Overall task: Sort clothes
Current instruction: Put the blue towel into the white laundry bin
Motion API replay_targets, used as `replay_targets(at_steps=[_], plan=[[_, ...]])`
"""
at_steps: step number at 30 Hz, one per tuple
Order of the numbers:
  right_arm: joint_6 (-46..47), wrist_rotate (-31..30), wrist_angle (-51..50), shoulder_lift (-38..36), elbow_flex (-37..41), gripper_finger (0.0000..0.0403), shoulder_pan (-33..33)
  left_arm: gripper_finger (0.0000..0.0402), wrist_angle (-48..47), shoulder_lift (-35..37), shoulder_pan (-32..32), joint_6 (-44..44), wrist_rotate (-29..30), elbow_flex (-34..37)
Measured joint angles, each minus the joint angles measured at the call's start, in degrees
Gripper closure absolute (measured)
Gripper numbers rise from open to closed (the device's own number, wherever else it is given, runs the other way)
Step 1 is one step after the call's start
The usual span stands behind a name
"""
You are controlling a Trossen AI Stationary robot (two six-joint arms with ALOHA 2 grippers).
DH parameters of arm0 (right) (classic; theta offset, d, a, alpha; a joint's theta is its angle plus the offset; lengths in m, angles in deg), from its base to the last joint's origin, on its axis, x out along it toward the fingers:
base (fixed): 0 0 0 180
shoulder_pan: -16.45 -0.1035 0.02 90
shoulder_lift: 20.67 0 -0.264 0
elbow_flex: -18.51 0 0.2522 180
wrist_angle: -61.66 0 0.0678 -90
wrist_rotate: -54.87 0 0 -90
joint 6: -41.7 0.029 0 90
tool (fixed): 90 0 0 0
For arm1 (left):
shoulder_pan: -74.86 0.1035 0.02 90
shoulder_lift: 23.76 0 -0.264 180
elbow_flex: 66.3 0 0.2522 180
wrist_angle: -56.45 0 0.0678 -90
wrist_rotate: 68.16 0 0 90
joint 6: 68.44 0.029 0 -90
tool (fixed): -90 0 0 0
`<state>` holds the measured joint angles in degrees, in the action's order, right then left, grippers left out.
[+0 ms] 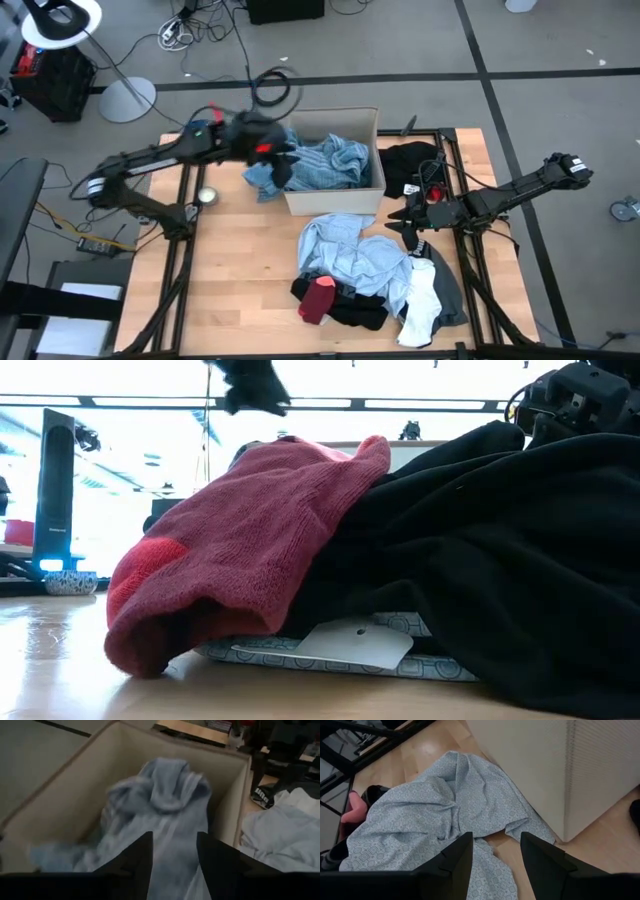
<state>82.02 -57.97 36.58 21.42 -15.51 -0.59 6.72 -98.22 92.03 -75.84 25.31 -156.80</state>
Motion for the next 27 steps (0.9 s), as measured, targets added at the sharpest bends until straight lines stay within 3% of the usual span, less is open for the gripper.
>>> replay_targets(at_steps=[7,13,19,27], plan=[[0.0,0.0,0.1,0.0,0.0,0.0236,0.0,0.0243,7.1,18.9,0.0,-5.3,2.7,21.9],[0.3,0.0,0.1,0.0,0.0,0.0236,0.0,0.0243,10.2,30.2,0.0,-3.6,6.3,36.2],[0.5,0.0,0.1,0.0,0.0,0.0236,0.0,0.0243,18.6,31.4,0.1,6.2,11.2,48.0],[1.1,-0.6,0.1,0.0,0.0,0.0236,0.0,0.0243,39.6,24.7,0.2,13.7,23.0,58.6]])
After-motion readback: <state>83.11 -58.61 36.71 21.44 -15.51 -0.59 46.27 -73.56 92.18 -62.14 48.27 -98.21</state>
